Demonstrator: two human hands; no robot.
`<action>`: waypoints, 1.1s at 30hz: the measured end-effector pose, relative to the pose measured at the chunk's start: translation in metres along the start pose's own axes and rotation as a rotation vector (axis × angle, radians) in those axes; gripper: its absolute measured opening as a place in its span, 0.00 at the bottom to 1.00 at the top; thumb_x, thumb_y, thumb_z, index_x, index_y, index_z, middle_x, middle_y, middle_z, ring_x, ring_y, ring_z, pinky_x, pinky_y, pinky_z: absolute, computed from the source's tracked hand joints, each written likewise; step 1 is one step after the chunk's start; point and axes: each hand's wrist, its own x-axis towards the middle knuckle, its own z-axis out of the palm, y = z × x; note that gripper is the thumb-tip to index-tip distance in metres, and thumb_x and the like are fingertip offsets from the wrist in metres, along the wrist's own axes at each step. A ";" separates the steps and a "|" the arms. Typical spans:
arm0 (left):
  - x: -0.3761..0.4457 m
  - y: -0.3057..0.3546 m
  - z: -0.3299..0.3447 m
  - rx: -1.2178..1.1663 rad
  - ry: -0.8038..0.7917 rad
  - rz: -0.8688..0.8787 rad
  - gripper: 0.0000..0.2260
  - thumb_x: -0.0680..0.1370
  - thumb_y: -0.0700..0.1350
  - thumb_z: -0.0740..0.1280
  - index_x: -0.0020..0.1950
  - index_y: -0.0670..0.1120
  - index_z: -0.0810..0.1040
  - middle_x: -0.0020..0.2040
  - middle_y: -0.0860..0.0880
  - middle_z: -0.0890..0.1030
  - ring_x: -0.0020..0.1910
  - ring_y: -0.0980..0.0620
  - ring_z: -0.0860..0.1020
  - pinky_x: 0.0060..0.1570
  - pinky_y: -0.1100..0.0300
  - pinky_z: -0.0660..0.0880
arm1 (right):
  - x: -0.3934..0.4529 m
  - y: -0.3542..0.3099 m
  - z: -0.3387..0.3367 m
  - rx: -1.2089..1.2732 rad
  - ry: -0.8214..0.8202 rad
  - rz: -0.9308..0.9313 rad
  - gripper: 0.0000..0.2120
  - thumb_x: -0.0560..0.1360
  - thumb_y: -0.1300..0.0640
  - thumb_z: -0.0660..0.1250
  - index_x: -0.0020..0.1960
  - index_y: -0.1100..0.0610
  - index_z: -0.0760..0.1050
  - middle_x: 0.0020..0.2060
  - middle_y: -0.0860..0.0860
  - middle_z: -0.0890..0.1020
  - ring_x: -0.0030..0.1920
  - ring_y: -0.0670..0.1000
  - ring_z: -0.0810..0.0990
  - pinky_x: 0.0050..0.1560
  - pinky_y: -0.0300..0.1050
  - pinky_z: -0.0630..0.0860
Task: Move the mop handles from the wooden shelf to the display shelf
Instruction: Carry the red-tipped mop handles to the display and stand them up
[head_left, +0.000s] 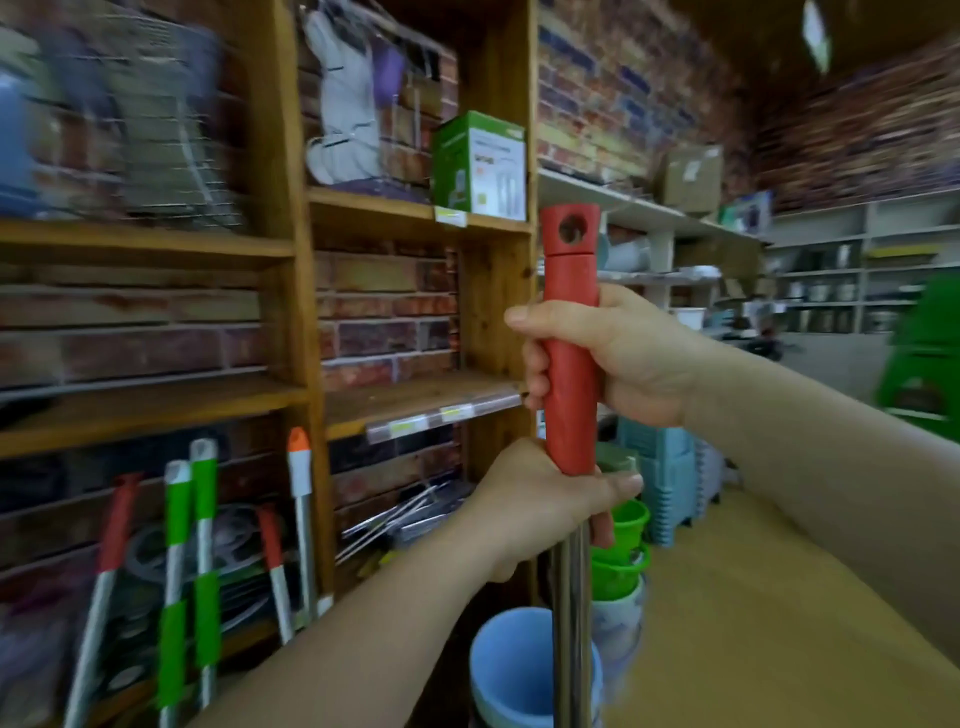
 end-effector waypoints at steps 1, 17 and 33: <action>0.007 0.000 0.009 -0.007 -0.018 0.002 0.13 0.70 0.47 0.73 0.28 0.46 0.74 0.25 0.48 0.78 0.31 0.50 0.77 0.51 0.49 0.77 | -0.004 -0.001 -0.009 0.004 0.029 0.005 0.10 0.74 0.60 0.66 0.34 0.58 0.71 0.24 0.51 0.74 0.25 0.49 0.74 0.32 0.44 0.78; 0.099 0.033 0.186 -0.019 -0.364 0.082 0.15 0.72 0.49 0.71 0.27 0.47 0.75 0.25 0.50 0.79 0.35 0.53 0.79 0.55 0.55 0.74 | -0.081 -0.015 -0.192 -0.126 0.374 0.100 0.08 0.73 0.60 0.68 0.36 0.59 0.72 0.26 0.52 0.75 0.27 0.49 0.76 0.31 0.42 0.79; 0.193 0.067 0.373 -0.036 -0.616 0.153 0.14 0.73 0.50 0.69 0.28 0.48 0.75 0.29 0.51 0.81 0.31 0.59 0.78 0.40 0.63 0.69 | -0.154 -0.023 -0.379 -0.286 0.605 0.155 0.07 0.73 0.57 0.68 0.40 0.58 0.73 0.27 0.51 0.76 0.28 0.49 0.77 0.33 0.42 0.79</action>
